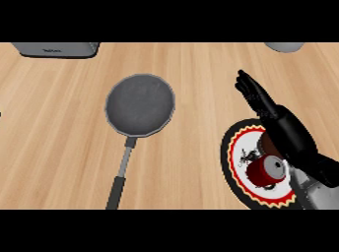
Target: Pick the can from the plate and place it in the pan
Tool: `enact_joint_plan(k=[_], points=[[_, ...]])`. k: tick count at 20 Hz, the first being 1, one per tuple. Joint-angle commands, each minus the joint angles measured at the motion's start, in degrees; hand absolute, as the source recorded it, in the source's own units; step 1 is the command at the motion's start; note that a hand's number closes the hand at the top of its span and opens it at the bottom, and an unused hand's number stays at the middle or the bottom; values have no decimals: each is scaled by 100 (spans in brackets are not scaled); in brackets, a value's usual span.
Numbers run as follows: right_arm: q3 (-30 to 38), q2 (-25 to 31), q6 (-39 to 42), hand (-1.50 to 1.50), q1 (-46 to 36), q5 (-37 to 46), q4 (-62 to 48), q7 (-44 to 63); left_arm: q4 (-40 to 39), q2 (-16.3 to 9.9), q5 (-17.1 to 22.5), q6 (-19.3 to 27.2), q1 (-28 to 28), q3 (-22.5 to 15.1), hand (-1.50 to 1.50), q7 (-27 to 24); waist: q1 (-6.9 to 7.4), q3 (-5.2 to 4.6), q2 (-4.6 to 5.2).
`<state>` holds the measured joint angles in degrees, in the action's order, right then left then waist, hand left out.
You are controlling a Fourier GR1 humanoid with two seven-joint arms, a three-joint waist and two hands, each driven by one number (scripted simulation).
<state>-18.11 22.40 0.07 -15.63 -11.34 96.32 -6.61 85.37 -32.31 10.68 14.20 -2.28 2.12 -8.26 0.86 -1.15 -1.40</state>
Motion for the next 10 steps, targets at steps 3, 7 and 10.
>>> enact_joint_plan(k=[3, 7, 10], points=[[205, 5, 957, -150, -182, -831, -36, -74, -375, -53, -138, -66, 73, -79, 0, 660, -63, 120, 160], [1514, -1053, -241, -150, 31, -2032, 346, -676, -614, 43, -23, -54, -9, -149, 0, 1038, -739, 416, 129], [1472, 403, -752, 150, 563, 7, -568, 105, -741, -18, -6, -55, -54, -152, 0, 1431, -558, 138, 187]])
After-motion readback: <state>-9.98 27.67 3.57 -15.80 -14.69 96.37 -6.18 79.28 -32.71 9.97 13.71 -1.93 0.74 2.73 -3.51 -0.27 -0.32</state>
